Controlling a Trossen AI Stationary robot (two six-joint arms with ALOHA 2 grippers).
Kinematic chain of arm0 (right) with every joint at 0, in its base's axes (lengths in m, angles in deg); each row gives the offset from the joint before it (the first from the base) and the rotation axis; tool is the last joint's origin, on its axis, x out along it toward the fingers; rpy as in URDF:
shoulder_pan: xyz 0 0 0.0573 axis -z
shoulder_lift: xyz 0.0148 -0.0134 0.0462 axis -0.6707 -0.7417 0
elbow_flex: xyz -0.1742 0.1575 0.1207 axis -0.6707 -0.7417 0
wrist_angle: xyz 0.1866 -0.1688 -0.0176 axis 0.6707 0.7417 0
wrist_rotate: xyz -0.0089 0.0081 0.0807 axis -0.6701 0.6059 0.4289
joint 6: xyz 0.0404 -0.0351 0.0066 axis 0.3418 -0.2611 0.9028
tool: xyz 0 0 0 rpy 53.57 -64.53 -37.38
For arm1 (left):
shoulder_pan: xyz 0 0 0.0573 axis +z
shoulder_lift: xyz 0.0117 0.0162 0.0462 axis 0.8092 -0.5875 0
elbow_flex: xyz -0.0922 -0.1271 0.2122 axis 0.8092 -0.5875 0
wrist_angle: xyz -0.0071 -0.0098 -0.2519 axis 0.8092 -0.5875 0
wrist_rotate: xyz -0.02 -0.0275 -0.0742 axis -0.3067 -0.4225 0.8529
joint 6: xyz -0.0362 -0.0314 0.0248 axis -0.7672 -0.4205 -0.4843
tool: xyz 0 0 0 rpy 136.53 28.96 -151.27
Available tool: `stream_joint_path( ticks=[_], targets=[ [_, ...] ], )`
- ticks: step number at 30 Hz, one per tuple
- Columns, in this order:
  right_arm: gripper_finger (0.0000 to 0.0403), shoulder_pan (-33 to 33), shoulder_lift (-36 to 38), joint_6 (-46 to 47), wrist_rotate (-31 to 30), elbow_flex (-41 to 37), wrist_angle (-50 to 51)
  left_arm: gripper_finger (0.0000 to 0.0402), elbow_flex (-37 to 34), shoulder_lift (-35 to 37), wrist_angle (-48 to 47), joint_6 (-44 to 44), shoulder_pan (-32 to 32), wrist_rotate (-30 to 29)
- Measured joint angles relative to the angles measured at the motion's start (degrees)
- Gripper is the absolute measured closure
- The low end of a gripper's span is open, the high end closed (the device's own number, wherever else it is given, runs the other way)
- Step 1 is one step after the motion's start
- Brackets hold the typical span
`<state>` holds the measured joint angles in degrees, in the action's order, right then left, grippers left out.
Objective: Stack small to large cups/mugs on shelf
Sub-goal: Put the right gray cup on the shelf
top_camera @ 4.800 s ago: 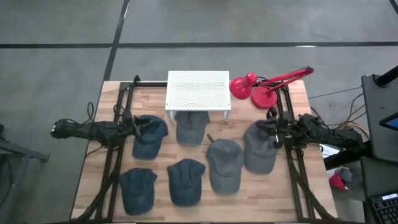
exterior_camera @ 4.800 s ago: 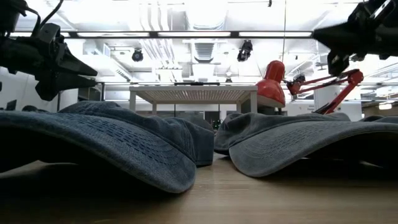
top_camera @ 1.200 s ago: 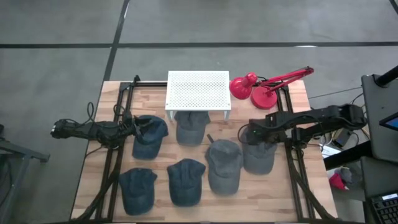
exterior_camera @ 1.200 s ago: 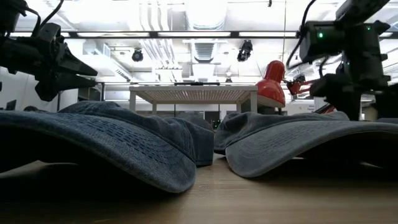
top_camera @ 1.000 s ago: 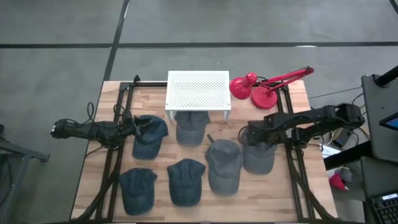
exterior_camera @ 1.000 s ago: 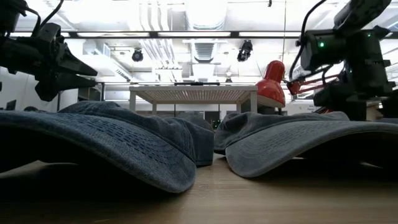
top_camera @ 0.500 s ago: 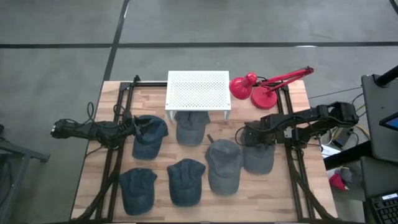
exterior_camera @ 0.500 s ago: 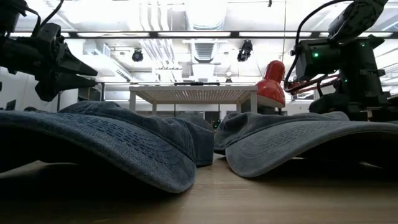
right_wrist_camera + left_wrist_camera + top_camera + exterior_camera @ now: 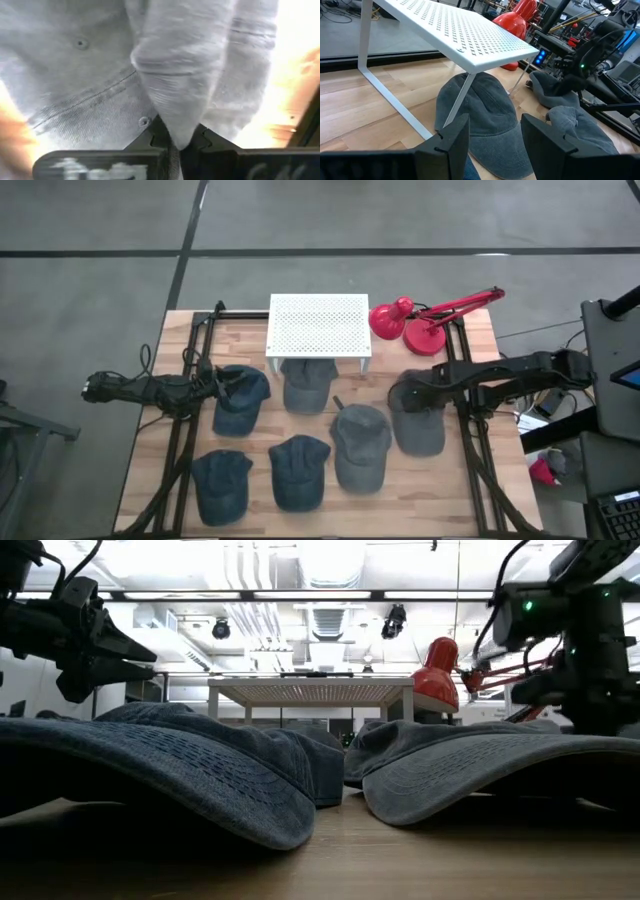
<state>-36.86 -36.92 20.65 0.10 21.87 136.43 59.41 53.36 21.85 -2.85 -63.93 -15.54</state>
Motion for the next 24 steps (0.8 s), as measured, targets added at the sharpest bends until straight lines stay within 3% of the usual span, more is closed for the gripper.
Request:
stream_joint_path(
  ticks=[7, 14, 24],
  targets=[
    [0.0389, 0.00, 8.16, -1.09, -0.91, 4.03, 2.46, 0.0220, -0.01, 0.00, 0.00, 0.01, 0.00, -0.02],
    [0.0389, 0.00, 11.61, -5.05, -4.49, 14.17, 11.46, 0.0221, -0.01, 0.00, 0.00, -0.01, 0.00, -0.01],
    [0.0390, 0.00, 11.42, -24.41, -5.38, 28.59, 5.22, 0.0220, -0.01, 0.00, 0.00, -0.01, 0.00, -0.02]
  ],
)
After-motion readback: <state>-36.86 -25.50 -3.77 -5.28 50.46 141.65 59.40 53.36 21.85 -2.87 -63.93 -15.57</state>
